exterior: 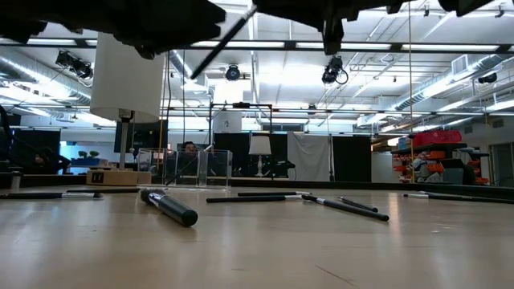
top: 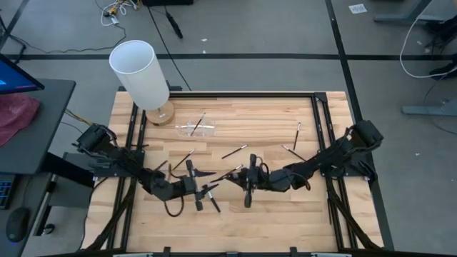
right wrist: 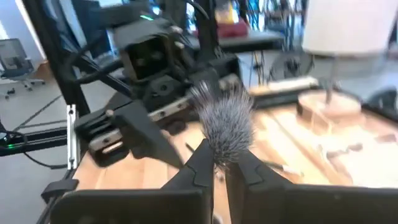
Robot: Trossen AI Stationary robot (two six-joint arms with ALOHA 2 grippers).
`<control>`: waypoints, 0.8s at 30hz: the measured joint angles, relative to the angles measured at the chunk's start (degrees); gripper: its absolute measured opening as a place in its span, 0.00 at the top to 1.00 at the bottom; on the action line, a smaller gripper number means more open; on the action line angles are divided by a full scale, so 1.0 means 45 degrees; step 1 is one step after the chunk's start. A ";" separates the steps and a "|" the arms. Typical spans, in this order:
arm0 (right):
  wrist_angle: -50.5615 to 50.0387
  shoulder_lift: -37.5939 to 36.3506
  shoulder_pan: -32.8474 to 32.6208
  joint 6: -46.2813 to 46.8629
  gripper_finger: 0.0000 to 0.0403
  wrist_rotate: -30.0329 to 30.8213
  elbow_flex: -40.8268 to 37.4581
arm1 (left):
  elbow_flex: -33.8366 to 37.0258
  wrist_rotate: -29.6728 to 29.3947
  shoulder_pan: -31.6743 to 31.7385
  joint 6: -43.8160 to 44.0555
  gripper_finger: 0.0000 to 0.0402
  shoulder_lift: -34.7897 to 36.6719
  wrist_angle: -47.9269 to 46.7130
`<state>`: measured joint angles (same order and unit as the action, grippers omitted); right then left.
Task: Put items in baskets/containers
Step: Put the highlighter brush into the transparent organizer
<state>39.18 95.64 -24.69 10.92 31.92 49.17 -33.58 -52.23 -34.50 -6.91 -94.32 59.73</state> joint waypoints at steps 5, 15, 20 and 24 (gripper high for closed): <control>-0.1248 -0.0134 0.0166 0.0805 0.98 -0.0076 -0.0010 | -0.2505 -0.0169 0.0444 0.1058 0.49 -0.0010 -0.6120; -0.1282 -0.0074 0.0151 0.0810 0.97 -0.0194 -0.0005 | -0.4561 0.1079 0.1335 0.2402 0.58 -0.0015 -1.0385; -0.1367 -0.0074 0.0151 0.0810 0.97 -0.0194 -0.0005 | -0.4547 0.1789 0.1407 0.2698 0.72 -0.0015 -1.0498; -0.1419 -0.0074 0.0137 0.0805 0.96 -0.0228 -0.0005 | -0.4547 0.2054 0.1407 0.2729 0.86 -0.0015 -1.0487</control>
<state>32.80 95.31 -24.07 14.55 30.89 49.15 -54.04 -42.99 -28.16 5.37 -94.39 12.54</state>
